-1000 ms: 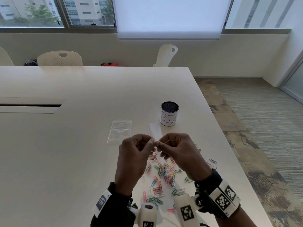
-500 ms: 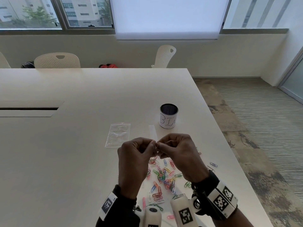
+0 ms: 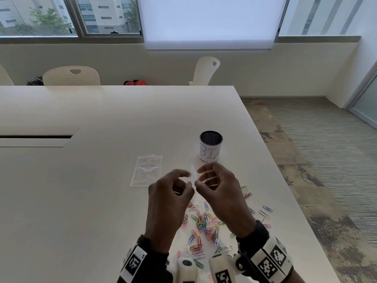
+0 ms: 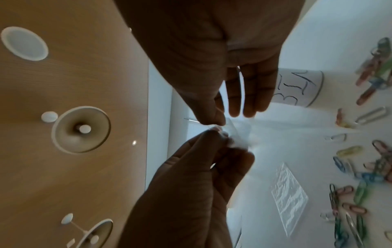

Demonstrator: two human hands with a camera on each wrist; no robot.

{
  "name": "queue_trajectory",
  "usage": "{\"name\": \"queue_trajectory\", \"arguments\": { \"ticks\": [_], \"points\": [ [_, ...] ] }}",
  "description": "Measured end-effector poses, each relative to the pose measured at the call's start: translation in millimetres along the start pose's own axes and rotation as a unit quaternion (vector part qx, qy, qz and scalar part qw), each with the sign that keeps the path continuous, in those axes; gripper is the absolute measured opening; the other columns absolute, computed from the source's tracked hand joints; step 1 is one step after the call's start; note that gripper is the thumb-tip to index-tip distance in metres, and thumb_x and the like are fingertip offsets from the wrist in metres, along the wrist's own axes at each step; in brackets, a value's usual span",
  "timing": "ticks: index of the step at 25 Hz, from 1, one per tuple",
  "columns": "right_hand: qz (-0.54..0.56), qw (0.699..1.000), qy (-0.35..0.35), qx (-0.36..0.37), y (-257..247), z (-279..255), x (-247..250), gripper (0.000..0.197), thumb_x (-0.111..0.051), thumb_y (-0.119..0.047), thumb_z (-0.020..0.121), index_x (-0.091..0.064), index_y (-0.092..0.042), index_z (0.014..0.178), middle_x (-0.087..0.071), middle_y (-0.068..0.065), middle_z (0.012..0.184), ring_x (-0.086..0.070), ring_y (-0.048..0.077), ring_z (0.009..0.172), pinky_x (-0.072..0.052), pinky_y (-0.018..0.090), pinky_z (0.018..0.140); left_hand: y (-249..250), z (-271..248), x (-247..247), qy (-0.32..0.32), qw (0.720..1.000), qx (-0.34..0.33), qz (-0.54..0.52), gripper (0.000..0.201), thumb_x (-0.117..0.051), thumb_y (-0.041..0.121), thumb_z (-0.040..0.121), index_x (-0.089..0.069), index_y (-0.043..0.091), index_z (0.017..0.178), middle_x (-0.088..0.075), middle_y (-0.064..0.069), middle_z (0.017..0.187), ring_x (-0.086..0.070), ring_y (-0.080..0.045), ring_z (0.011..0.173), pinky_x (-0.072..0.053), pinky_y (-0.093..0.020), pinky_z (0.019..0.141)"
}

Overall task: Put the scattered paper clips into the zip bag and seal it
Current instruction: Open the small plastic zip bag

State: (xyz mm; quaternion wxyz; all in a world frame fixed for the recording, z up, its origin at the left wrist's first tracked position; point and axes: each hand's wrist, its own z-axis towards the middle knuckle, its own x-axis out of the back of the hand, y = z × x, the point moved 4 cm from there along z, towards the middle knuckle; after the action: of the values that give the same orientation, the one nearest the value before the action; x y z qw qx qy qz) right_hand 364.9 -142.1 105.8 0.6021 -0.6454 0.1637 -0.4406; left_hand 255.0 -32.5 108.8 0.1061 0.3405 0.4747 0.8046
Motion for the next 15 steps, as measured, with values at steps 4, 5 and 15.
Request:
{"name": "queue_trajectory", "arguments": {
  "ticks": [4, 5, 15],
  "points": [
    [0.009, 0.999, 0.017, 0.038, -8.5, 5.3, 1.1, 0.007, -0.077, -0.017, 0.091, -0.073, -0.019, 0.096, -0.076, -0.005, 0.084, -0.075, 0.008, 0.078, -0.065, 0.027, 0.077, 3.0, -2.8, -0.5, 0.005, 0.998, -0.042, 0.036, 0.012, -0.082, 0.016, 0.088, -0.076, 0.025, 0.091, -0.069, 0.016, 0.077, -0.070, 0.003, 0.082, -0.053, -0.008, 0.065],
    [0.020, 0.999, 0.006, 0.033, -8.2, 6.1, 0.5, 0.005, -0.078, -0.016, 0.091, -0.074, -0.017, 0.094, -0.077, -0.002, 0.081, -0.076, 0.011, 0.075, -0.066, 0.032, 0.076, 2.2, -2.8, -0.2, 0.008, 0.998, -0.045, 0.040, 0.011, -0.083, 0.016, 0.087, -0.075, 0.024, 0.089, -0.069, 0.015, 0.079, -0.069, 0.001, 0.083, -0.053, -0.009, 0.066],
    [-0.133, 0.988, 0.069, 0.040, -5.9, 5.8, 12.5, 0.011, -0.077, -0.019, 0.087, -0.069, -0.020, 0.081, -0.072, -0.007, 0.070, -0.070, 0.005, 0.062, -0.052, 0.013, 0.057, -5.6, -1.5, 7.8, 0.047, 0.996, -0.007, 0.072, 0.013, -0.082, 0.014, 0.089, -0.070, 0.021, 0.087, -0.068, 0.009, 0.079, -0.070, -0.003, 0.064, -0.054, -0.011, 0.058]
  ]
}}
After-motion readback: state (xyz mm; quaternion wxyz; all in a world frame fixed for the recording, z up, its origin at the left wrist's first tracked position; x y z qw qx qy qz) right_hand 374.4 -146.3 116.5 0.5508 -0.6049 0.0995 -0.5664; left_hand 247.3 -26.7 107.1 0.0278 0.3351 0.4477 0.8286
